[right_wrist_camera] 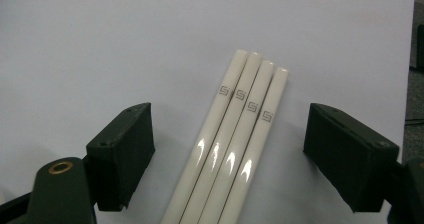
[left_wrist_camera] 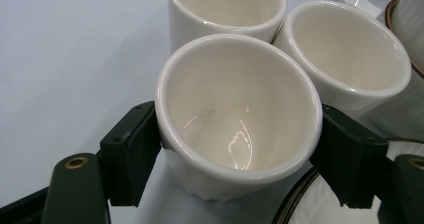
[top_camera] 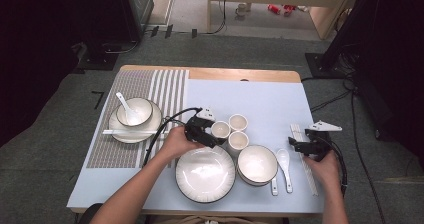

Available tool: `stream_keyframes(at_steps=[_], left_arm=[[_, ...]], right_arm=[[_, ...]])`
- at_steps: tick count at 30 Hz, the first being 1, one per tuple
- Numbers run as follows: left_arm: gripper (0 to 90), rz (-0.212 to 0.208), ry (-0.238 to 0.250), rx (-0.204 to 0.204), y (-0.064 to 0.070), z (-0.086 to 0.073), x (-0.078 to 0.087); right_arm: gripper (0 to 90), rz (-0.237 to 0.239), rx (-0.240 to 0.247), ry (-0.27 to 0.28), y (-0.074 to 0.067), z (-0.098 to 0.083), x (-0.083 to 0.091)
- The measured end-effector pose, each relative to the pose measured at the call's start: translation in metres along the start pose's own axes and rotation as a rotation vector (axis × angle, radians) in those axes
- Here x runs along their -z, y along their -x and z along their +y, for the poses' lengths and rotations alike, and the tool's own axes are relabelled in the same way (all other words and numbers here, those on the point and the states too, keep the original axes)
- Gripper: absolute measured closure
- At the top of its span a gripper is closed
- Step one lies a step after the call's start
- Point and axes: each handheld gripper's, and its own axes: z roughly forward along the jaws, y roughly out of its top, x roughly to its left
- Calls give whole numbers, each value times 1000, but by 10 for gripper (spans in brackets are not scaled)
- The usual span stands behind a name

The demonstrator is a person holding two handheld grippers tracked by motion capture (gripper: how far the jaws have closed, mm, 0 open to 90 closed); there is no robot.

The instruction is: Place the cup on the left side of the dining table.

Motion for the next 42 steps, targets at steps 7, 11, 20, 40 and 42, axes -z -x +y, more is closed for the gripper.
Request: stream_keyframes(at_steps=[7,11,20,40,42], left_arm=[[251,14,-9,-7,1,0,-4],[253,23,-14,-14,2,-1,-6],[265,43,-21,-42,4,-1,-7],[277,64,-23,-63,6,0,-4],[277,65,-23,-60,6,0,-4]], right_arm=[[196,0,0,0,0,0,0],[196,-1,0,0,0,0,0],[196,-1,0,0,0,0,0],[195,-1,-1,-1,0,0,0],[195,-1,0,0,0,0,0]])
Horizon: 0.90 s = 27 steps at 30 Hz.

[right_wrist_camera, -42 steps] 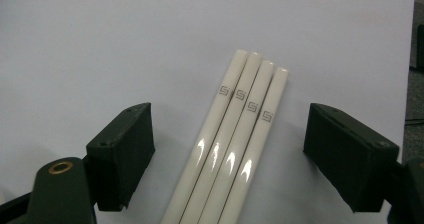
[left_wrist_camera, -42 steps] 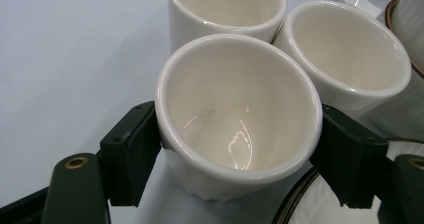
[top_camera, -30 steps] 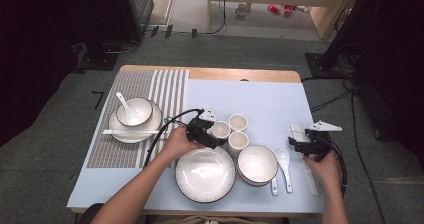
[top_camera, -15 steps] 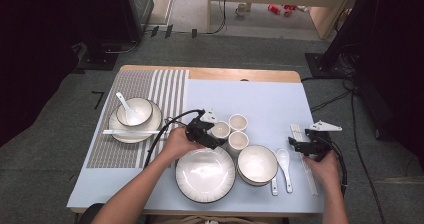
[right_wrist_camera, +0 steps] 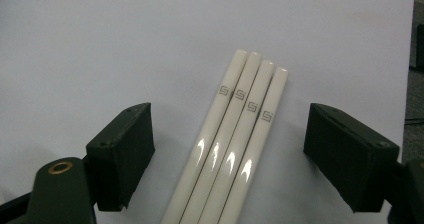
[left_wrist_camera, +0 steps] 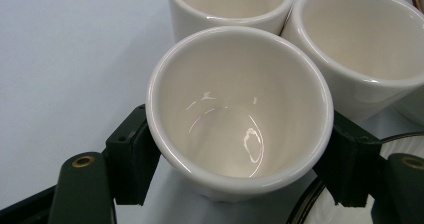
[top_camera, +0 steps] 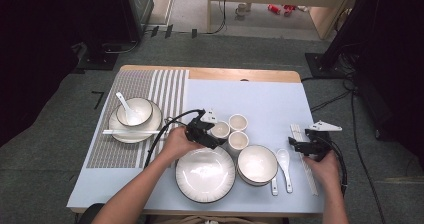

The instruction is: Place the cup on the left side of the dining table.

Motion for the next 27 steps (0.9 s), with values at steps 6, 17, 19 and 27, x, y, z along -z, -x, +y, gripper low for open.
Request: stream_keyframes(at_steps=[6,17,19,27], left_arm=[[278,-3,-5,7,-1,0,1],[278,-5,5,45,-6,1,7],[278,-5,8,47,-7,1,8],[279,-8,9,61,-10,1,14]], right_arm=[[195,0,-1,0,0,0,0],[195,0,-2,0,0,0,0],[195,0,-2,0,0,0,0],[194,3,-4,0,0,0,0]])
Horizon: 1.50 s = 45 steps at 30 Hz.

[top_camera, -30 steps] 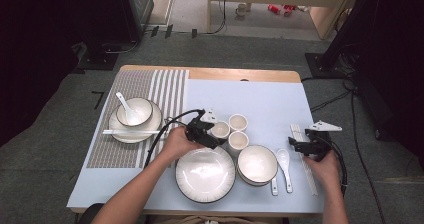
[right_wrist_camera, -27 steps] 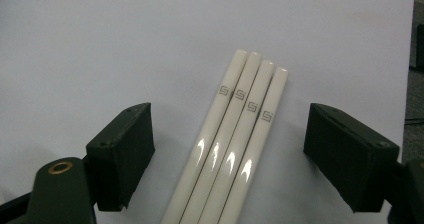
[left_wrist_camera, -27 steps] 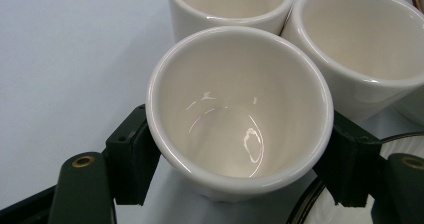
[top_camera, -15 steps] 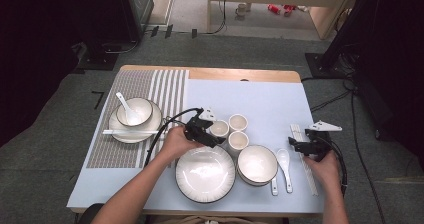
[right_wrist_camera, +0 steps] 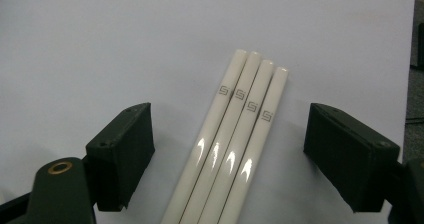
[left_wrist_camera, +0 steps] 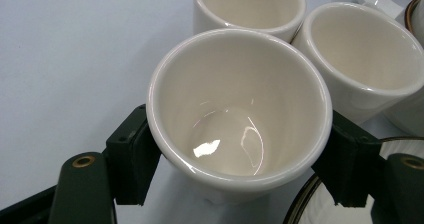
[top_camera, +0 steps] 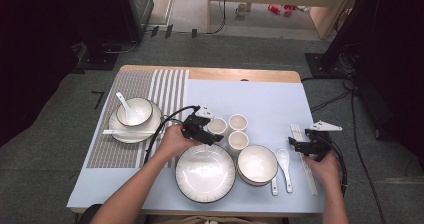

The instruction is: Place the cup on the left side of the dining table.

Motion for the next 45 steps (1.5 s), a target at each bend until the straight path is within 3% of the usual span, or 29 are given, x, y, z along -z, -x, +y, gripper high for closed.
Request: stream_keyframes(at_steps=[6,7,9,45], left_arm=[[278,-9,-3,19,-3,-1,5],[279,-7,-2,18,-3,-1,6],[278,-9,-1,19,-3,-1,8],[278,24,8,81,-10,-11,40]], right_arm=[[181,-6,-3,-1,0,0,0],[112,-29,-14,-9,0,0,-1],[114,-27,-30,-17,2,1,-1],[112,-30,-26,-16,1,1,-1]])
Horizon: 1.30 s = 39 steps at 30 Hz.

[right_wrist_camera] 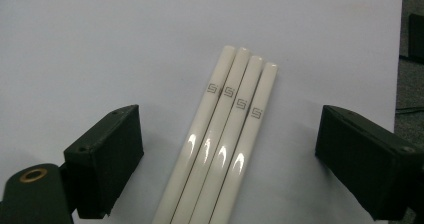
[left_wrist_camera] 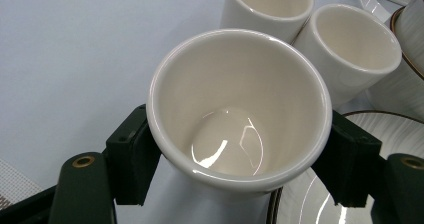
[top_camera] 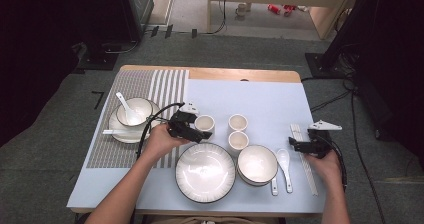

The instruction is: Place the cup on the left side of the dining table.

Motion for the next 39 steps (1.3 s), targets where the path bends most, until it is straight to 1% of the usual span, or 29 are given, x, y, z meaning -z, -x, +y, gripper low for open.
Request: stream_keyframes(at_steps=[2,7,21,39], left_arm=[[278,3,7,0,0,0,2],[278,7,3,3,0,-1,6],[278,16,-2,26,-2,-6,15],[278,45,9,50,-6,-14,32]], right_arm=[[112,0,0,0,0,0,0],[112,0,-1,0,0,0,0],[112,0,0,0,0,0,0],[112,-1,0,1,0,0,0]])
